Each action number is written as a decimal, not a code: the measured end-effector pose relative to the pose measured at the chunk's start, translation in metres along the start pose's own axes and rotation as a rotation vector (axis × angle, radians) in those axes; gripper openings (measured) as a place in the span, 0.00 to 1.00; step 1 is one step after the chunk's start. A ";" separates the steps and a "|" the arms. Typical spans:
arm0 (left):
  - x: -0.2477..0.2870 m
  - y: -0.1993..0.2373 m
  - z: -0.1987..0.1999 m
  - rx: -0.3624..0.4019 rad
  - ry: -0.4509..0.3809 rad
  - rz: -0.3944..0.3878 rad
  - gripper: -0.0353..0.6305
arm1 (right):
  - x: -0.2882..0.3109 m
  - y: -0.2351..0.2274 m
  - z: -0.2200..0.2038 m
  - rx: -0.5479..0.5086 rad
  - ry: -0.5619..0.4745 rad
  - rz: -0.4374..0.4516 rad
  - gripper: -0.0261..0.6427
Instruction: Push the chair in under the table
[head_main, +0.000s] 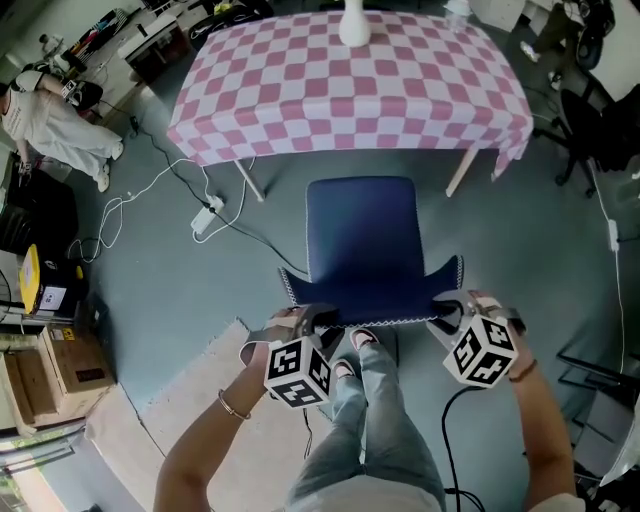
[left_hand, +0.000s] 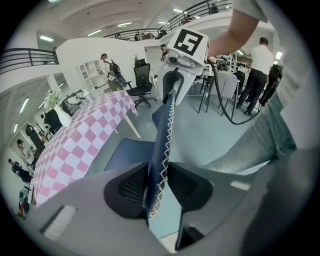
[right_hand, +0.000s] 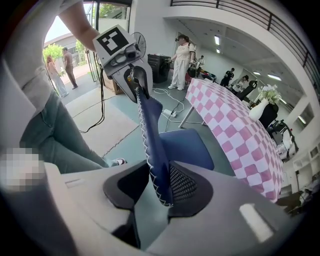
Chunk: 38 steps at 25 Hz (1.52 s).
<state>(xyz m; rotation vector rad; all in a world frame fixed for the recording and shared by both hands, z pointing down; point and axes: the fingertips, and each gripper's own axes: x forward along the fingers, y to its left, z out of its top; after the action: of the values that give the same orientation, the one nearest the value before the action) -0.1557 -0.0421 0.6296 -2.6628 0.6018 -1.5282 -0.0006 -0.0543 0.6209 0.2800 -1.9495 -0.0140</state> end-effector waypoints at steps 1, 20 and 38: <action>0.000 0.000 0.000 -0.006 -0.003 0.001 0.23 | 0.000 0.000 0.000 0.005 -0.001 0.002 0.22; 0.005 0.011 0.006 -0.133 0.021 0.059 0.23 | 0.000 -0.014 -0.002 0.114 -0.001 -0.089 0.22; 0.029 0.099 0.005 -0.184 0.056 0.135 0.25 | 0.026 -0.096 0.022 0.162 -0.030 -0.147 0.23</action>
<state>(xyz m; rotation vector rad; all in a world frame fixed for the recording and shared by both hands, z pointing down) -0.1703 -0.1446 0.6314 -2.6487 0.9487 -1.5860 -0.0120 -0.1551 0.6227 0.5326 -1.9587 0.0441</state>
